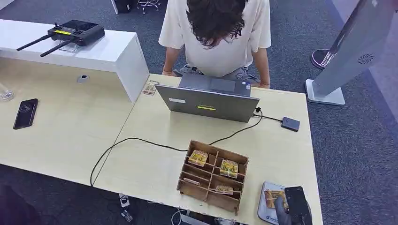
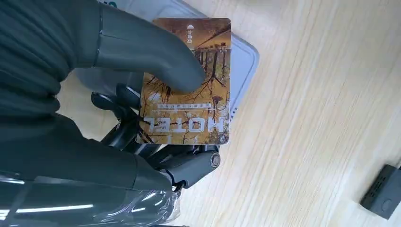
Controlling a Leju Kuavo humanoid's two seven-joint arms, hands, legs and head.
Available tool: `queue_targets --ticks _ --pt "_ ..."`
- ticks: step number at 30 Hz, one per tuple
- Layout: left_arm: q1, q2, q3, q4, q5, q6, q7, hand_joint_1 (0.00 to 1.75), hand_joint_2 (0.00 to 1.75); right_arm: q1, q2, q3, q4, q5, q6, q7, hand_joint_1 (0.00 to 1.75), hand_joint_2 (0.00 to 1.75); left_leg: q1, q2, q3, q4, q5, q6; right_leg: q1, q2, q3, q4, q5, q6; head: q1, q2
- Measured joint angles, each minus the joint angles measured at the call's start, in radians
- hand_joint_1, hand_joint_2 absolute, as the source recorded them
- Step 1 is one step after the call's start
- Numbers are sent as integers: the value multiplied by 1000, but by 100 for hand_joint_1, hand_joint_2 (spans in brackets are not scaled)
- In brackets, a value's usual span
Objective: Pass the card to the sensor for recognition and then transmit it.
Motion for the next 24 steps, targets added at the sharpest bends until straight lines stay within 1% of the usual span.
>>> queue_targets --ticks 24 --pt "0 0 0 0 -2 0 4 0 0 -5 -7 11 0 45 -9 21 175 175 0 0 0 0 0 0 0 0 0 0 0 0 0 0"
